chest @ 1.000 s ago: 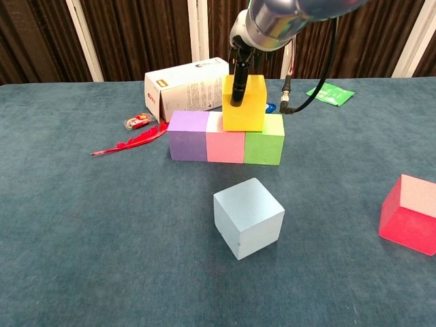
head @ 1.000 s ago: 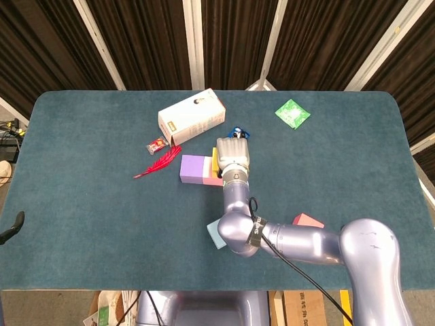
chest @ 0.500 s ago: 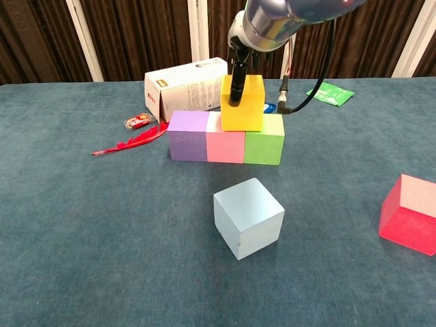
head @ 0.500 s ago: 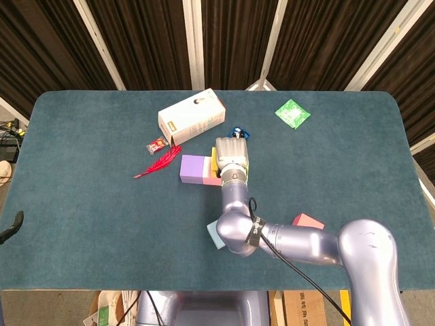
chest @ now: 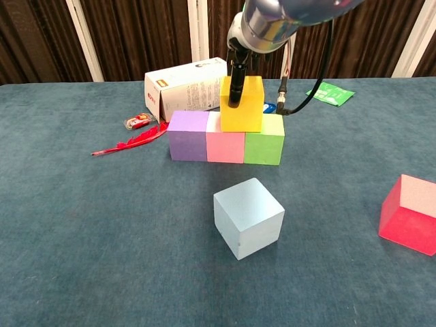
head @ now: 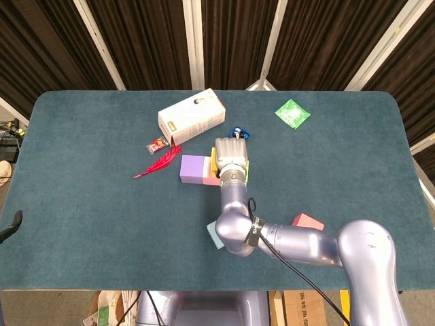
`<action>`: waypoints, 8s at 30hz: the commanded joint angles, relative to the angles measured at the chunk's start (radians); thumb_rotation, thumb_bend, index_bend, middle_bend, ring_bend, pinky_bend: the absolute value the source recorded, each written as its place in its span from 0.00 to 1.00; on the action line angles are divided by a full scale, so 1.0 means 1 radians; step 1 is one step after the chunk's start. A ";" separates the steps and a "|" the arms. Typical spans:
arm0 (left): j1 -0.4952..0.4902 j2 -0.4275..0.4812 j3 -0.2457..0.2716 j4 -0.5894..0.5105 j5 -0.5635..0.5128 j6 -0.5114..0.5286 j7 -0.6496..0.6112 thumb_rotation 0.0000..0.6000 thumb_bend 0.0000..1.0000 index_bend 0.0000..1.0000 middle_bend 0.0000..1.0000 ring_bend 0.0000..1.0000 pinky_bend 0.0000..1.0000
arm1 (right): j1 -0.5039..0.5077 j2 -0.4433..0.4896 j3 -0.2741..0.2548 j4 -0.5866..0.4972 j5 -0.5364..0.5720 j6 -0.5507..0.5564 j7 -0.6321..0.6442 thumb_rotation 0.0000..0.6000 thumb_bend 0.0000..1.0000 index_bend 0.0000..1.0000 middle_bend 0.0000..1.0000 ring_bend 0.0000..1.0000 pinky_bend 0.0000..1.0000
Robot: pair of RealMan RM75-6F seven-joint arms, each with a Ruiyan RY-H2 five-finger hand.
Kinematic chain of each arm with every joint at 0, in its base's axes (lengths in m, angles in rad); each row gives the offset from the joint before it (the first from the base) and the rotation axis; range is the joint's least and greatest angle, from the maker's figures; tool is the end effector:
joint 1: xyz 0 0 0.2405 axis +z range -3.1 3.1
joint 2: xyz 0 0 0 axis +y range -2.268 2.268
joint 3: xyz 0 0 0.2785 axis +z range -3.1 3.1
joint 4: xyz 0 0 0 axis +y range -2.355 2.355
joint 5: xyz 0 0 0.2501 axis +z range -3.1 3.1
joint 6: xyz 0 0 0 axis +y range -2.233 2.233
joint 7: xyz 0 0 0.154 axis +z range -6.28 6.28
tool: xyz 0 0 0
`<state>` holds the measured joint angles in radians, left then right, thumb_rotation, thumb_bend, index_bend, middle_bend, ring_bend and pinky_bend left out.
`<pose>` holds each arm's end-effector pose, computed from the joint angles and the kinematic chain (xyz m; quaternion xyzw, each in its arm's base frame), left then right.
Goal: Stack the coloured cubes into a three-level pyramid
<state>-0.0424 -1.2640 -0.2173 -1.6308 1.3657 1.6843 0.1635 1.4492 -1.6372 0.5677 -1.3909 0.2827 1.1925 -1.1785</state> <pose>-0.3325 0.2110 0.1426 -0.4575 -0.3350 -0.4382 0.6975 0.0600 -0.4613 -0.0454 0.6716 -0.4853 0.2110 0.5186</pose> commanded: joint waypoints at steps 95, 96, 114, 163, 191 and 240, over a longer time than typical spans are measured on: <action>0.000 -0.009 -0.007 0.000 -0.010 0.012 0.003 1.00 0.35 0.05 0.01 0.00 0.00 | -0.033 -0.028 0.076 0.010 0.002 0.029 -0.083 1.00 0.27 0.26 0.27 0.10 0.00; 0.000 -0.009 -0.007 0.001 -0.010 0.013 0.003 1.00 0.35 0.05 0.01 0.00 0.00 | -0.032 -0.029 0.076 0.011 0.003 0.029 -0.085 1.00 0.27 0.26 0.27 0.10 0.00; 0.000 -0.011 -0.010 0.003 -0.013 0.014 0.002 1.00 0.35 0.05 0.01 0.00 0.00 | -0.031 -0.021 0.090 -0.010 0.030 0.035 -0.110 1.00 0.27 0.11 0.12 0.01 0.00; -0.101 0.226 0.144 -0.138 0.246 -0.226 -0.111 1.00 0.31 0.03 0.00 0.00 0.00 | -1.320 0.567 -0.533 -0.442 -1.607 0.325 1.061 1.00 0.09 0.00 0.00 0.00 0.00; -0.665 0.262 0.104 -0.160 0.388 -0.863 -0.267 1.00 0.31 0.03 0.00 0.00 0.00 | -1.377 0.405 -0.449 -0.280 -1.437 0.303 1.029 1.00 0.09 0.00 0.00 0.00 0.00; -0.992 -0.219 0.085 -0.041 -0.139 -1.071 0.172 1.00 0.32 0.10 0.07 0.00 0.00 | -1.384 0.418 -0.391 -0.293 -1.336 0.195 1.059 1.00 0.09 0.00 0.00 0.00 0.00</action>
<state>-1.0332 -1.4816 -0.1336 -1.6726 1.2273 0.6119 0.3348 0.0655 -1.2188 0.1763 -1.6842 -1.0531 1.3879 -0.1188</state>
